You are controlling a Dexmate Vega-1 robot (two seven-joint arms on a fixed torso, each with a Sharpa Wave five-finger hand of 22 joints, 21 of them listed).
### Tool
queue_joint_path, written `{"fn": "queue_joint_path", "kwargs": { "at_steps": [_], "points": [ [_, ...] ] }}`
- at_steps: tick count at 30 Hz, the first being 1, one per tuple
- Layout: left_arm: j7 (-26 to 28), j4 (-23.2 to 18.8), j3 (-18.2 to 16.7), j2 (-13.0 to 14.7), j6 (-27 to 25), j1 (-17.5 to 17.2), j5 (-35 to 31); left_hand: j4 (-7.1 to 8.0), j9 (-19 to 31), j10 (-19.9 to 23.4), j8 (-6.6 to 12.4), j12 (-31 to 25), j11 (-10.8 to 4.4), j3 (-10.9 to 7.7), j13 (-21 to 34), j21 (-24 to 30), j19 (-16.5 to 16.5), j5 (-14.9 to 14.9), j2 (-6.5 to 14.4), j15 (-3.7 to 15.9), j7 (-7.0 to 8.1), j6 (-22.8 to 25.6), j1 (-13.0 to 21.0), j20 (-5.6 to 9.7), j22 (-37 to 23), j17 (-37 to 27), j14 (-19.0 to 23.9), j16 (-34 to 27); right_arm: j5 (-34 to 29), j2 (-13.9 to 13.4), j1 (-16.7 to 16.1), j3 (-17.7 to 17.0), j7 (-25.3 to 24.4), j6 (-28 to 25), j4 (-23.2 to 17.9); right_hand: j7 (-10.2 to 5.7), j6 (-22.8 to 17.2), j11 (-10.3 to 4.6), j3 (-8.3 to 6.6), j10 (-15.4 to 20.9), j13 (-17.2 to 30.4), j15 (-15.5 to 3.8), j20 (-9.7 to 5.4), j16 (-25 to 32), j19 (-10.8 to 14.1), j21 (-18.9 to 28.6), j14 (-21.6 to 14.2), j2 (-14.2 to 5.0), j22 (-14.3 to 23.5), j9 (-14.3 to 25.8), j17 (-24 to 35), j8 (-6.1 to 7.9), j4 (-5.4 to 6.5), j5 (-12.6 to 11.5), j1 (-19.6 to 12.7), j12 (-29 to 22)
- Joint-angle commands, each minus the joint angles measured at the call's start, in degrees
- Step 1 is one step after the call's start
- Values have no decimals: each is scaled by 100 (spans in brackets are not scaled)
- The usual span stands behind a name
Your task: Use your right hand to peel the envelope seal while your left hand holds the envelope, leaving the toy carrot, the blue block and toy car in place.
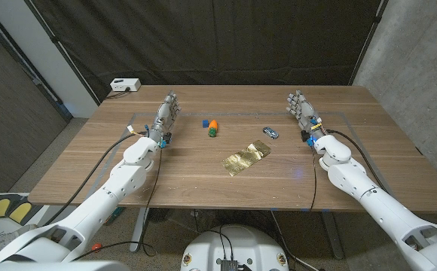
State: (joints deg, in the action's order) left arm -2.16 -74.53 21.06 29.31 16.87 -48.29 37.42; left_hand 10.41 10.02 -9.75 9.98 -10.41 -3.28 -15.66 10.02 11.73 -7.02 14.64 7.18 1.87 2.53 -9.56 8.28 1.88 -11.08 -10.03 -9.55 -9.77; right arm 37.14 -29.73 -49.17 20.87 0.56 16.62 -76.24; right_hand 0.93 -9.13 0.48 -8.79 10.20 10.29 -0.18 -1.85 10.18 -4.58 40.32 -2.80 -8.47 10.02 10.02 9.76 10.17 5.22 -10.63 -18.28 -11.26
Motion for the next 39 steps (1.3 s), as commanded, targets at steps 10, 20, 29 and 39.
{"fn": "queue_joint_path", "kwargs": {
  "at_steps": [10,20,29,39],
  "points": [
    [-152,117,6,32,-19,105,35,-5,6,-308,51,-48,-11,-38,18,53,-37,57,253,164,48,-398,-13,80,-18,-4,-502,-51,-67,9,-89,26,-163,-74,-135,-1,-33,6,-73,33,9,0,-168,32,-21,-30,-63,31,23,29,8,44,-62,-33,-82,-39],
    [-264,182,183,147,-198,401,-230,-282,10,-12,112,-135,-13,-25,20,136,203,57,-22,-41,294,-127,164,-304,15,26,-112,-108,-342,-83,-148,106,-410,-159,-219,22,-23,12,-116,50,9,99,-108,40,23,-70,-106,100,16,28,-1,47,-214,-15,-224,-48],
    [-418,258,279,138,-180,545,-320,-450,14,315,180,-217,58,-8,25,129,253,10,-178,-108,368,179,365,-453,27,23,62,-113,-752,-346,-331,137,-842,-382,-683,58,-17,65,-149,90,12,181,-20,63,113,-95,-199,189,12,29,0,56,-381,8,-378,-65],
    [-525,253,356,211,-201,607,-430,-520,18,501,220,-243,93,19,32,142,329,-30,-254,-189,377,422,457,-572,25,17,255,-136,-866,-441,-442,149,-962,-520,-926,48,-46,84,-174,123,14,209,3,67,160,-119,-240,232,13,32,3,70,-489,14,-480,-77]
  ]
}}
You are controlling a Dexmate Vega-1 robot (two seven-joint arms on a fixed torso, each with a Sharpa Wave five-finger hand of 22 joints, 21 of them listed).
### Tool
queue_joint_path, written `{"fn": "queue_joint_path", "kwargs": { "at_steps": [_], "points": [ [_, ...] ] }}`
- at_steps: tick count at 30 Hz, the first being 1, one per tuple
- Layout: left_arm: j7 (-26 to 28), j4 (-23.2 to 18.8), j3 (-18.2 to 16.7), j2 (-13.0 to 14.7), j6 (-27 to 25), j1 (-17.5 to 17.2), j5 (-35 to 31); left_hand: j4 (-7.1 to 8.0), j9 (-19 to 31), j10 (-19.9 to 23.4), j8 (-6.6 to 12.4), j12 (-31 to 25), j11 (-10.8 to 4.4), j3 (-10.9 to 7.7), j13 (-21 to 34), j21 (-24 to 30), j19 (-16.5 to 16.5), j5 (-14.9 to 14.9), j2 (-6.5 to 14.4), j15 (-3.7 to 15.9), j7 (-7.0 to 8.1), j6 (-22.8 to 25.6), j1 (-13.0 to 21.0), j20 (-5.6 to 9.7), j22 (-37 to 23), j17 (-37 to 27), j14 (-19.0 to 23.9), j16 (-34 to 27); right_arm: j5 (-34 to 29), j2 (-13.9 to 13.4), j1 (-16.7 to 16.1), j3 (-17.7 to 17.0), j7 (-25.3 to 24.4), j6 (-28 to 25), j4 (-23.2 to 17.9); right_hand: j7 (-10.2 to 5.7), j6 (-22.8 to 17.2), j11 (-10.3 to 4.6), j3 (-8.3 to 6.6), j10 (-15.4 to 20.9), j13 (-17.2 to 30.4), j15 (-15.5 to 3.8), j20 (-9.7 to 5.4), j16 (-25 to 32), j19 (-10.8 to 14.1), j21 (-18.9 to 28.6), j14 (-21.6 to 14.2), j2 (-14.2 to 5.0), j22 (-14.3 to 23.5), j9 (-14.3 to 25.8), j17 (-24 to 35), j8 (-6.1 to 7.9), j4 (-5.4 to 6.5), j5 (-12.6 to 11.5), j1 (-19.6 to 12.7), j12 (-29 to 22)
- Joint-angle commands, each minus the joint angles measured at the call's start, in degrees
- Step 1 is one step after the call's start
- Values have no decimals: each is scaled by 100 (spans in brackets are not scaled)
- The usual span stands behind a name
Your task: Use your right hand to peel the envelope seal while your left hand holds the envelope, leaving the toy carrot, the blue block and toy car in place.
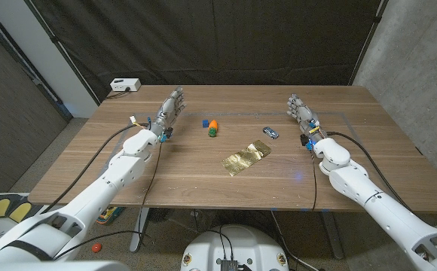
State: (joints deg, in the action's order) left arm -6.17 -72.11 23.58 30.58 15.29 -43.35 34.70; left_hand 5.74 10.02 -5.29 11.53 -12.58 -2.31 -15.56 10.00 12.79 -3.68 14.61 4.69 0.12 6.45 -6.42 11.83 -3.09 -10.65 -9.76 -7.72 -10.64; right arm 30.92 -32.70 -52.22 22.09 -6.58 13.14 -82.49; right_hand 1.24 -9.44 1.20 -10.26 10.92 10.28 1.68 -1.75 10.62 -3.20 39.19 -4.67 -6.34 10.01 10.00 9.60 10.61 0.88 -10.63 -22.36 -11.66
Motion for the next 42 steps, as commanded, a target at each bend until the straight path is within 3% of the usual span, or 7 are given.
{"fn": "queue_joint_path", "kwargs": {
  "at_steps": [1,9,12,18,32,42],
  "points": [
    [-145,-1,122,116,-54,129,-196,-65,19,87,73,-32,0,13,35,35,0,-33,-18,-21,-33,152,117,-76,-19,-10,99,-50,-227,-136,-153,20,-262,-184,-320,17,-18,8,-29,56,15,21,-6,23,28,-7,-54,22,15,34,19,28,-63,13,-80,-38],
    [-214,-142,328,403,-168,337,-693,-241,24,294,126,-49,-16,10,39,42,92,-82,-120,-9,-47,472,350,-119,-13,-8,205,-23,-318,-183,-282,13,-386,-213,-489,5,-38,16,-40,72,16,21,-6,20,33,-26,-63,38,17,35,20,35,-113,15,-124,-43],
    [-293,-161,428,482,-194,471,-894,-369,29,412,124,-59,-55,-19,45,41,130,-110,-152,-76,-44,567,533,-249,-16,-11,297,-32,-365,-204,-346,6,-440,-198,-559,5,-42,12,-44,74,17,19,-2,17,38,-32,-62,43,18,36,20,35,-131,16,-139,-44],
    [-406,-207,634,602,-226,754,-1341,-548,40,672,150,-108,-55,-73,59,36,148,-144,-171,-90,-89,776,808,-368,-30,-22,424,-47,-463,-255,-474,-14,-557,-200,-703,5,-46,25,-48,95,17,22,-1,14,45,-44,-64,53,20,37,21,35,-161,18,-162,-50],
    [-614,-250,1069,732,-152,1392,-2380,-1086,91,1370,317,-253,-61,-373,151,127,326,-248,-27,18,-337,1572,1723,-511,-103,-128,1081,-207,-671,-292,-736,-74,-809,-116,-955,1,-57,0,-56,119,19,23,2,12,61,-72,-74,67,25,39,24,35,-221,22,-202,-56],
    [-1002,-188,1391,705,12,1929,-3005,-1318,109,1511,392,-283,-111,-492,199,175,432,-261,-22,9,-380,1858,2104,-546,-116,-161,1110,-200,-880,-261,-845,-69,-970,-28,-1055,2,-71,-17,-57,128,19,17,3,12,71,-86,-82,72,27,40,26,38,-246,23,-216,-57]
  ]
}}
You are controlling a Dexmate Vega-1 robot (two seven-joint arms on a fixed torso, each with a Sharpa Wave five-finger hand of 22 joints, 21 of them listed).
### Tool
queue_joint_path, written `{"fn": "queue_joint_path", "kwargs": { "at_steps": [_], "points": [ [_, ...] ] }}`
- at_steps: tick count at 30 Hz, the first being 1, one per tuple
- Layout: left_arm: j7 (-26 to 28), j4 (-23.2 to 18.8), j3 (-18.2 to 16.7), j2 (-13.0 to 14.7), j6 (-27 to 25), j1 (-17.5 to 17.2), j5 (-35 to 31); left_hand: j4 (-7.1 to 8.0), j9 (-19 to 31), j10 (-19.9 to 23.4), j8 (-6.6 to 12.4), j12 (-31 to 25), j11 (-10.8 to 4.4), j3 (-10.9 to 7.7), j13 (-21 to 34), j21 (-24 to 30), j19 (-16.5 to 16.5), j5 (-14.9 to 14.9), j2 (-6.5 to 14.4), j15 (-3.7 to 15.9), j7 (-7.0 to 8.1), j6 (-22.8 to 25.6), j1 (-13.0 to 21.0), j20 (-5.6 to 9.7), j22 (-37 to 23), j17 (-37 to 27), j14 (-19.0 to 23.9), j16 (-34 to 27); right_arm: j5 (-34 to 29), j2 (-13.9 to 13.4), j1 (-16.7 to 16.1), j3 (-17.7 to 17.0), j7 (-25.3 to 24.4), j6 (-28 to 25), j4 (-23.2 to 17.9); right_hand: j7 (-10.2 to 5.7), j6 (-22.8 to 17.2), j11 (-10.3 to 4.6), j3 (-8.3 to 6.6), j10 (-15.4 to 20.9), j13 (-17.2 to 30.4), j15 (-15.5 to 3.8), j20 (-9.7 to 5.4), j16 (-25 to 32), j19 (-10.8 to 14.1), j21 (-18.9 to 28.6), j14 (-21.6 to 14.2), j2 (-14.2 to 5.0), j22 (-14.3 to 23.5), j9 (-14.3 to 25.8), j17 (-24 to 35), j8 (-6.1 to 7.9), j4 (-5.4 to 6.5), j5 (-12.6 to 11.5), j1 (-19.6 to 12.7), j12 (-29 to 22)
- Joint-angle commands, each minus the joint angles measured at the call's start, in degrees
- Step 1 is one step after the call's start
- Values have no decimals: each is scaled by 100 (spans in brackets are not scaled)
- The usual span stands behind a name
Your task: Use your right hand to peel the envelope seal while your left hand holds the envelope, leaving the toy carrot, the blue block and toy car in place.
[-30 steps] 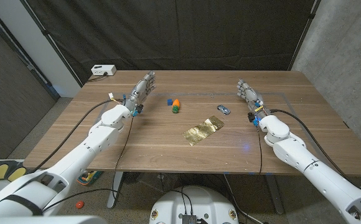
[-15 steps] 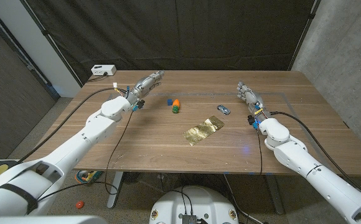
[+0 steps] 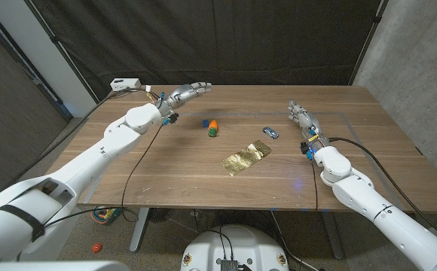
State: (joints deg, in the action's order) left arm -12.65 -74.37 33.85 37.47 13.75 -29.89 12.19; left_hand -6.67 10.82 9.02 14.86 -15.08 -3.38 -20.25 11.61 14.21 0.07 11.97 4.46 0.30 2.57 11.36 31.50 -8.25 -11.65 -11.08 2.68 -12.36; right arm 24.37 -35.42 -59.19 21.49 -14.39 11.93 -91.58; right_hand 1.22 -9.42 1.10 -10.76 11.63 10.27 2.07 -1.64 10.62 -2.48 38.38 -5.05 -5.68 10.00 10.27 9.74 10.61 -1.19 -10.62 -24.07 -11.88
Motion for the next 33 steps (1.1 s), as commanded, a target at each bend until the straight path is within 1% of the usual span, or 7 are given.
{"fn": "queue_joint_path", "kwargs": {
  "at_steps": [1,6,9,12,17,25,33],
  "points": [
    [-390,59,392,3,190,630,-801,-94,31,83,60,-33,-11,-32,42,34,59,4,1,-12,1,88,168,-30,-17,-31,72,-29,-240,14,-160,-12,-212,82,-170,3,-72,-12,-8,59,20,-23,-8,13,2,-7,-47,6,29,13,11,37,-44,23,-48,-36],
    [-626,205,554,-76,342,892,-1031,-210,40,140,74,-43,-113,-90,68,51,94,10,-19,-3,12,167,385,-25,-23,-50,95,-37,-366,-5,-209,-13,-289,79,-258,1,-82,-19,-10,62,20,-25,-6,14,7,-15,-52,7,29,13,12,40,-58,23,-57,-36],
    [-764,276,648,-115,452,1031,-1163,-280,45,147,76,-33,-280,-107,86,54,96,18,-84,9,57,202,534,-27,-26,-61,77,-28,-421,-11,-247,-25,-348,60,-326,3,-84,-21,-12,68,20,-24,-7,13,14,-19,-54,8,30,14,12,39,-68,23,-64,-37],
    [-884,341,732,-159,584,1158,-1287,-305,48,146,74,-28,-293,-109,94,56,100,26,-125,12,124,212,604,-23,-27,-65,59,-21,-472,-18,-276,-36,-386,56,-371,-1,-86,-21,-11,71,21,-23,-3,13,16,-24,-55,12,30,14,12,39,-77,23,-68,-38],
    [-1143,347,891,-203,770,1394,-1536,-340,53,96,64,5,-414,-80,114,45,75,53,-274,-5,222,223,744,-8,-28,-77,-20,7,-535,-10,-313,-50,-438,58,-410,1,-93,-25,-11,71,21,-25,-3,12,22,-30,-57,15,31,14,13,40,-88,24,-72,-36],
    [-1549,247,1159,-265,1031,1798,-2055,-334,64,-11,50,57,-497,-46,146,21,12,116,-434,-39,434,248,941,21,-31,-100,-144,39,-551,73,-339,-65,-486,130,-361,-3,-97,-20,-9,77,21,-27,1,13,26,-42,-62,19,32,15,15,40,-103,25,-75,-37],
    [-1996,193,1356,-347,1348,2168,-2394,-317,70,-91,23,89,-526,-48,163,5,-34,150,-461,-87,509,214,1040,27,-33,-114,-228,58,-578,157,-358,-69,-537,218,-302,-8,-97,-18,-5,79,21,-29,1,13,29,-55,-60,21,33,15,17,37,-114,27,-74,-36]
  ]
}}
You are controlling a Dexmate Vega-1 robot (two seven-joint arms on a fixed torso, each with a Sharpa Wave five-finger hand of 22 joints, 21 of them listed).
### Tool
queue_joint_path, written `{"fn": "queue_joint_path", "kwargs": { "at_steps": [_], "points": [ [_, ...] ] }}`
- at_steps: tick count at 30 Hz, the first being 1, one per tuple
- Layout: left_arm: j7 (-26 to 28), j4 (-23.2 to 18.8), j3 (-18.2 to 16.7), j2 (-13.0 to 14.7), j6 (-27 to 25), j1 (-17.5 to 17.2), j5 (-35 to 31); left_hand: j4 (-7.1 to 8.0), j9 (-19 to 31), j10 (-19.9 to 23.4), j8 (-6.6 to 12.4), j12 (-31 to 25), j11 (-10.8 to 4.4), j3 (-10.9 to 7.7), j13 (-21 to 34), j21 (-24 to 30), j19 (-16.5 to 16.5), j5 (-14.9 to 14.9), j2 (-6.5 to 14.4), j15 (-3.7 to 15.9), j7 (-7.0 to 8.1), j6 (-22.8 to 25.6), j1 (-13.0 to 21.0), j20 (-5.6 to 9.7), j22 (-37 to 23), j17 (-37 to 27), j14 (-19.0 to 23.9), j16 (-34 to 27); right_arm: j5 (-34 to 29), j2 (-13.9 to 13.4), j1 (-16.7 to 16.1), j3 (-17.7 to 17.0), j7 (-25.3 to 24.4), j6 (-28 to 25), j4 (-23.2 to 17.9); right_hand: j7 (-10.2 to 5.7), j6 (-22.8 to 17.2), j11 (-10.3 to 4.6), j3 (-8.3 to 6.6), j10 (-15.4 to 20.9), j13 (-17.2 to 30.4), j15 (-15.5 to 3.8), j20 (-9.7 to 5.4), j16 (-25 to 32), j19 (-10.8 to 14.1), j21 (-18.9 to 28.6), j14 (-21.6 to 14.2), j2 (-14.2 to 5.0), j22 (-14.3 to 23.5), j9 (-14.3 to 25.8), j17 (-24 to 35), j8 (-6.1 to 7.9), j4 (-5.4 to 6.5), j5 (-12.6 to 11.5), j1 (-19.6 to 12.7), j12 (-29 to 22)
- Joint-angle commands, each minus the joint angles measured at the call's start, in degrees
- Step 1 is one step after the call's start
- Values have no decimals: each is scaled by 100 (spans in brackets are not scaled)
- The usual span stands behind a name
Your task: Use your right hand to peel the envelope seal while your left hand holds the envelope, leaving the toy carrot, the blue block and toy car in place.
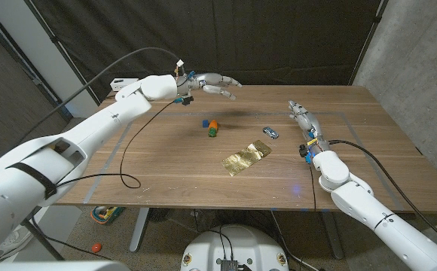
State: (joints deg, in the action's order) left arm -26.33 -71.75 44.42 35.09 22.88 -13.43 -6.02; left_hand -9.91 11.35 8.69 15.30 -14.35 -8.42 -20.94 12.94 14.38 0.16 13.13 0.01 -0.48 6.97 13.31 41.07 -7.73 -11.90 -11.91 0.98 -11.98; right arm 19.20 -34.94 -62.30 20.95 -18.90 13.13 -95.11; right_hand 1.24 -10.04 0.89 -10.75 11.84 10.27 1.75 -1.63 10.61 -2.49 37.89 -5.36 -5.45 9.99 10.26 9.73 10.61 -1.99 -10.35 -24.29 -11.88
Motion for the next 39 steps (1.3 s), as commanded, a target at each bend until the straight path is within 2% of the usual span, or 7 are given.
{"fn": "queue_joint_path", "kwargs": {
  "at_steps": [1,4,8,11,22,32,39],
  "points": [
    [-688,-77,318,-116,474,560,-599,10,17,-60,-23,17,-13,22,33,-12,-44,39,-17,-14,87,21,95,-26,-8,-33,-68,21,-70,116,-53,-16,-100,103,51,-10,-36,3,-5,59,22,3,4,13,32,-6,-31,-2,34,16,19,37,-35,-1,-51,-36],
    [-826,-129,373,-121,585,656,-720,24,20,-73,-19,20,30,24,43,-12,-48,53,-26,-13,188,51,135,-19,-10,-41,-97,23,-93,133,-65,-17,-128,115,47,-6,-39,3,-5,60,22,11,5,14,34,-9,-32,-2,34,16,20,38,-38,0,-51,-36],
    [-1065,-163,462,-135,727,786,-855,53,27,-98,21,24,66,34,65,-12,-56,83,-47,-25,448,213,217,-28,-12,-52,-171,32,-119,161,-84,-19,-171,122,36,-6,-34,3,-3,61,22,8,5,14,37,-13,-32,-2,34,17,21,35,-42,0,-48,-35],
    [-1213,-144,519,-157,848,870,-932,62,30,-137,17,36,106,33,77,-8,-48,98,-48,3,535,240,267,-15,-13,-52,-237,49,-146,182,-98,-17,-200,141,32,-7,-38,-6,-1,66,22,8,5,14,39,-17,-34,-2,35,17,22,36,-44,1,-46,-37],
    [-1618,-172,740,-316,1304,1172,-1302,64,41,-258,22,71,213,12,100,-44,-143,126,-28,-17,563,329,412,-34,-11,-42,-366,78,-236,248,-199,-25,-375,98,-83,-3,-39,-1,7,70,22,0,6,17,48,-36,-40,-4,36,17,26,33,-54,4,-32,-35],
    [-1924,-73,974,-567,1725,1441,-1592,77,45,-261,-14,63,210,24,116,-88,-257,133,-46,-88,563,297,472,-58,-8,-38,-505,108,-270,281,-258,-44,-457,74,-143,-1,-44,1,15,76,22,-1,8,20,60,-52,-47,-6,38,18,29,32,-62,6,-17,-34],
    [-1775,121,1142,-769,1980,1576,-2063,101,50,-442,-38,121,284,42,130,-95,-288,136,-57,-98,563,296,511,-62,-10,-35,-578,109,-272,315,-270,-55,-483,95,-131,6,-53,12,20,90,22,-2,1,21,68,-64,-51,-8,39,18,30,34,-68,8,-8,-38]
  ]
}}
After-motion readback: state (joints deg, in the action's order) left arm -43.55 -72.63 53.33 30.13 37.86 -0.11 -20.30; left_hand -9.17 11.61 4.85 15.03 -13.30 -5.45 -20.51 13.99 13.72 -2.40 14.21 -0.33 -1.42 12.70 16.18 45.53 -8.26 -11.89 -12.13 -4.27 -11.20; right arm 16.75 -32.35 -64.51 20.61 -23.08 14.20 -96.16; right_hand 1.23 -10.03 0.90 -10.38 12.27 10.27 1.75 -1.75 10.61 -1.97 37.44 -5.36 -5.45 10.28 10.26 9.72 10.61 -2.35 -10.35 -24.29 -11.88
